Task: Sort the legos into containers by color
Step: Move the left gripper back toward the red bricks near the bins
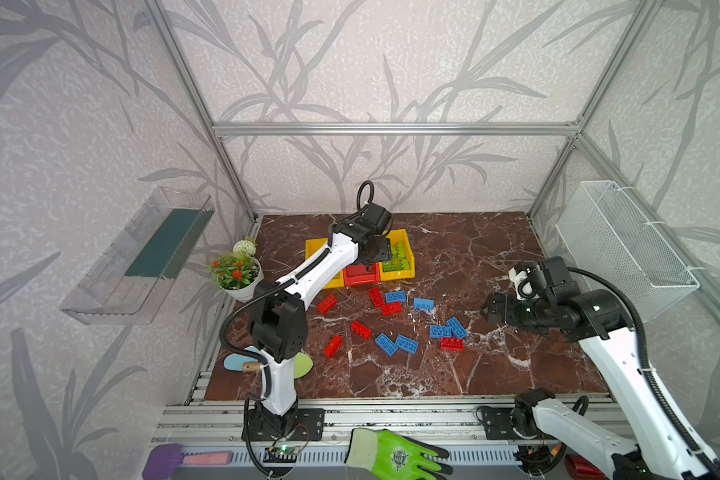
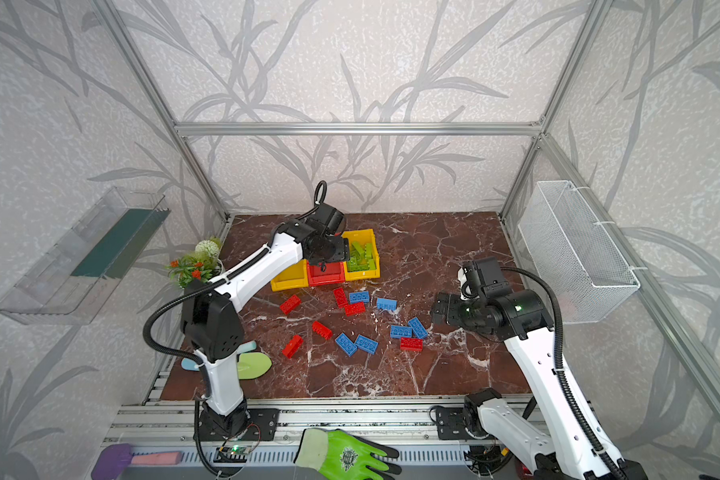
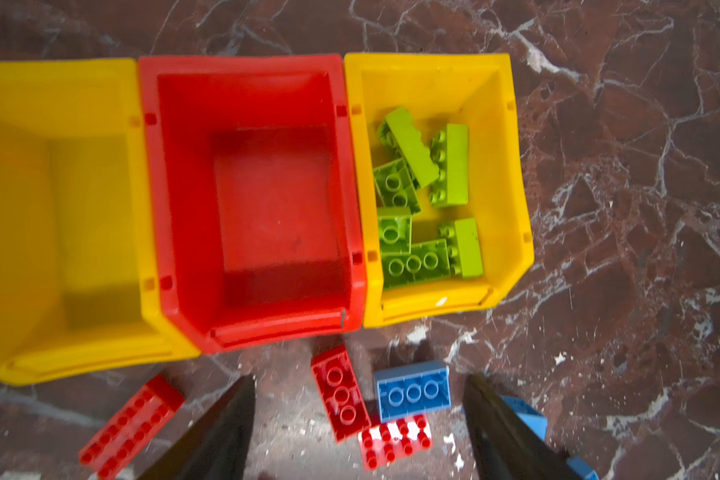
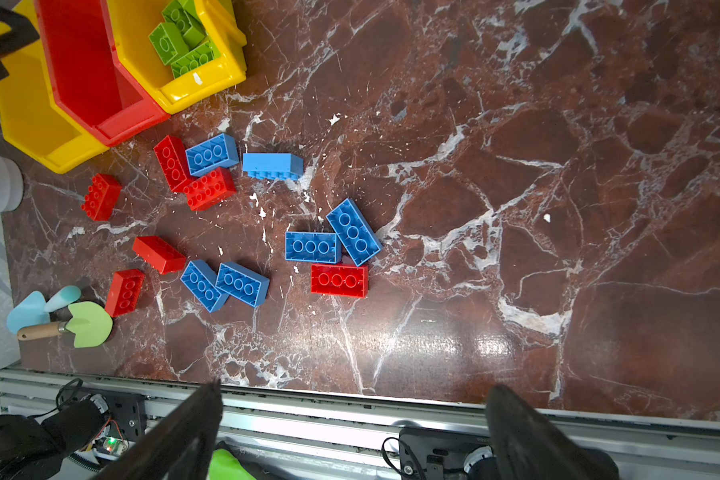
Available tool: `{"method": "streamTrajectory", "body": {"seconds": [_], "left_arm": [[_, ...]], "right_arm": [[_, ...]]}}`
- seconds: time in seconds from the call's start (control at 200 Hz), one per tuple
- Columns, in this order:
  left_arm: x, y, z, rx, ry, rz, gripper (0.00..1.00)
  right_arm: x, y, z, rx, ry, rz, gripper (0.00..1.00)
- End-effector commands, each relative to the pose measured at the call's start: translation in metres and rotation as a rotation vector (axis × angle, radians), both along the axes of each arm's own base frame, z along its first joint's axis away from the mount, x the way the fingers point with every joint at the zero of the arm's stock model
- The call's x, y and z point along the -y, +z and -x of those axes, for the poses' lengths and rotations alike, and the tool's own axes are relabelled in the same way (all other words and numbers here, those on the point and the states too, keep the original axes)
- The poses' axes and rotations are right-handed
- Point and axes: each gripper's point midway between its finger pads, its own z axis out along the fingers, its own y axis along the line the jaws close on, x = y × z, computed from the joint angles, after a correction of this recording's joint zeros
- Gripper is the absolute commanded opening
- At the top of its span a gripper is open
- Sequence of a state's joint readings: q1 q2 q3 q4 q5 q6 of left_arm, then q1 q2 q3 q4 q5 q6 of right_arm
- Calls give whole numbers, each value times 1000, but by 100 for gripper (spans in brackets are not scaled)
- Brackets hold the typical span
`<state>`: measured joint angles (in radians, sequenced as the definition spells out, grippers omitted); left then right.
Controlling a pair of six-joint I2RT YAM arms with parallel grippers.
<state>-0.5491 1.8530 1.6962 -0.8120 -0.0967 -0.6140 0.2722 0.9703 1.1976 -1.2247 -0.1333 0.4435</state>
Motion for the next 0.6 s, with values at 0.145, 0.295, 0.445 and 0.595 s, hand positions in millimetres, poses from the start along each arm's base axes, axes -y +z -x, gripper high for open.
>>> {"method": "streamTrajectory", "body": {"seconds": [0.145,0.295,0.445,0.595], "left_arm": [[-40,-11,67,18,168,-18,79],[-75,-27,105,-14,272,-68,79],[-113,-37,132,-35,358,-164,82],[-141,-47,141,-40,398,-219,84]], "right_arm": [[-5,-4,10,-19,88,6,99],[-8,-9,17,-29,115,-10,99],[-11,-13,22,-29,123,-35,99],[-12,-12,24,-23,125,-45,99]]}}
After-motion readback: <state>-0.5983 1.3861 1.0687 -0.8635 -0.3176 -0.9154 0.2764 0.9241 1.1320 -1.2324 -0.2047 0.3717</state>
